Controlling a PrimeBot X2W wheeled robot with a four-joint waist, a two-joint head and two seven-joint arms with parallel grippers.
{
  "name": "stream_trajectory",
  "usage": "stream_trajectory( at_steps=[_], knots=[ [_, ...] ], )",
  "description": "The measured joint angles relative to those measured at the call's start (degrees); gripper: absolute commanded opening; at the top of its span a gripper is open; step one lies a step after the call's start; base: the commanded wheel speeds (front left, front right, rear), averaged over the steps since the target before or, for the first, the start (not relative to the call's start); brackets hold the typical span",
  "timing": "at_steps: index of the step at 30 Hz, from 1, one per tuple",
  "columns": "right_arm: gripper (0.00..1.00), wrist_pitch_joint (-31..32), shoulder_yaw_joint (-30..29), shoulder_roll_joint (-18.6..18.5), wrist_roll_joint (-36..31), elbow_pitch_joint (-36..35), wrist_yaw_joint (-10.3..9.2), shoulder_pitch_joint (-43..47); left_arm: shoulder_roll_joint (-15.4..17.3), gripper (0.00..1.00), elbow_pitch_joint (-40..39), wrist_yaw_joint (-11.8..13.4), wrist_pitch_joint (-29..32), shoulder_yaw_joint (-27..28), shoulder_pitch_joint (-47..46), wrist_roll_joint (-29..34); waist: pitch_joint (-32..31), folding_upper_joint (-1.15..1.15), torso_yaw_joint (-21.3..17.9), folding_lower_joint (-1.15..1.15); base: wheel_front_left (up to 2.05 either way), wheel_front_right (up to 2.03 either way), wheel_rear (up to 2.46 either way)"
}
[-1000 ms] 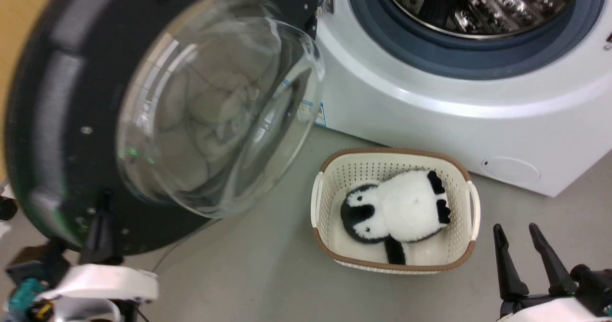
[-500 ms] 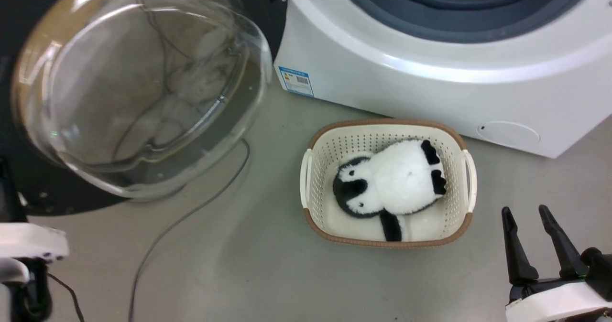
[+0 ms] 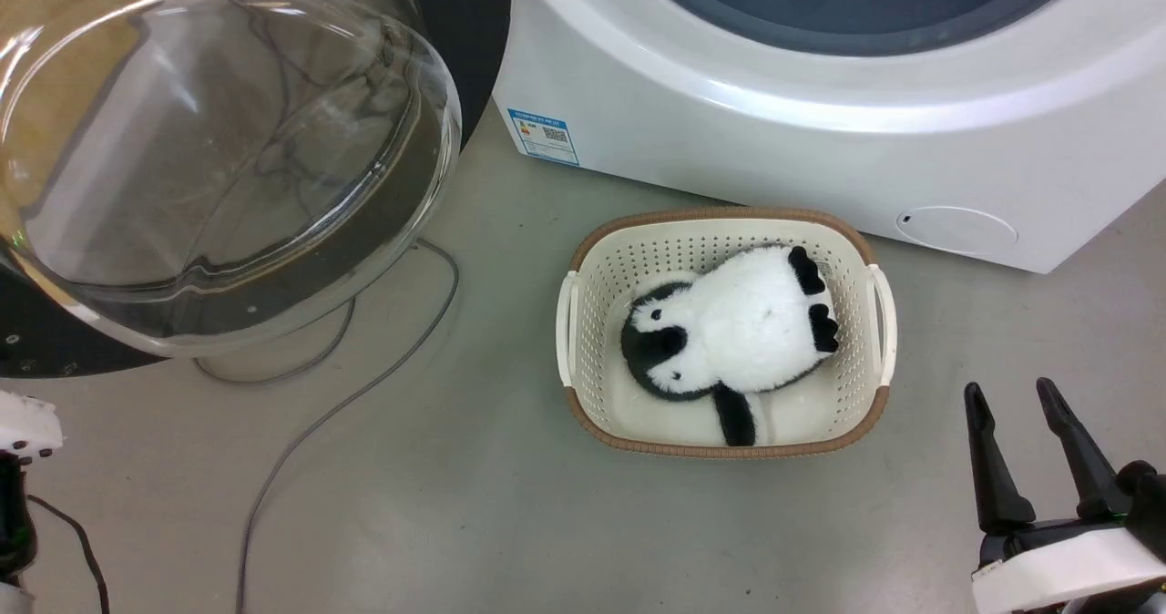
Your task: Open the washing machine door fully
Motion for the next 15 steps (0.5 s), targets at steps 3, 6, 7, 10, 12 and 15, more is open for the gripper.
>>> stream_trajectory(
  at_steps=[3,6,7,10,12,15],
  knots=[
    [1.0,0.0,0.0,0.0,0.0,0.0,0.0,0.0,0.0,0.0,1.6,-0.6,-0.8,-0.9,-0.6,0.5,-0.5,0.0,0.1,0.0,0.0,0.0,0.0],
    [1.0,-0.1,0.0,0.2,0.0,0.2,0.0,0.0,-0.3,0.0,2.2,-1.1,-1.5,-2.1,-0.6,1.6,-1.4,0.0,0.3,0.0,0.0,0.0,0.0],
    [1.0,-0.4,0.1,0.3,0.0,0.3,0.0,0.0,-0.4,0.0,2.1,-1.2,-1.8,-2.6,-0.6,2.0,-1.9,0.0,0.4,0.0,0.0,0.0,0.0],
    [1.0,-1.0,0.3,0.6,0.0,0.7,0.0,0.1,-0.6,0.0,0.6,-1.6,-2.3,-4.1,-0.2,3.6,-3.4,0.0,0.5,0.0,0.0,0.0,0.0],
    [1.0,-1.7,0.3,0.8,0.0,0.9,0.0,0.2,-0.8,0.0,-1.3,-1.7,-2.6,-5.3,0.9,4.9,-4.6,0.0,0.6,0.0,0.0,0.0,0.0],
    [1.0,-2.8,0.0,1.2,0.1,0.9,0.0,0.2,-2.0,0.0,-4.5,-2.1,-2.8,-6.8,3.4,5.9,-6.6,0.0,0.5,0.0,0.0,0.0,0.0]
  ],
)
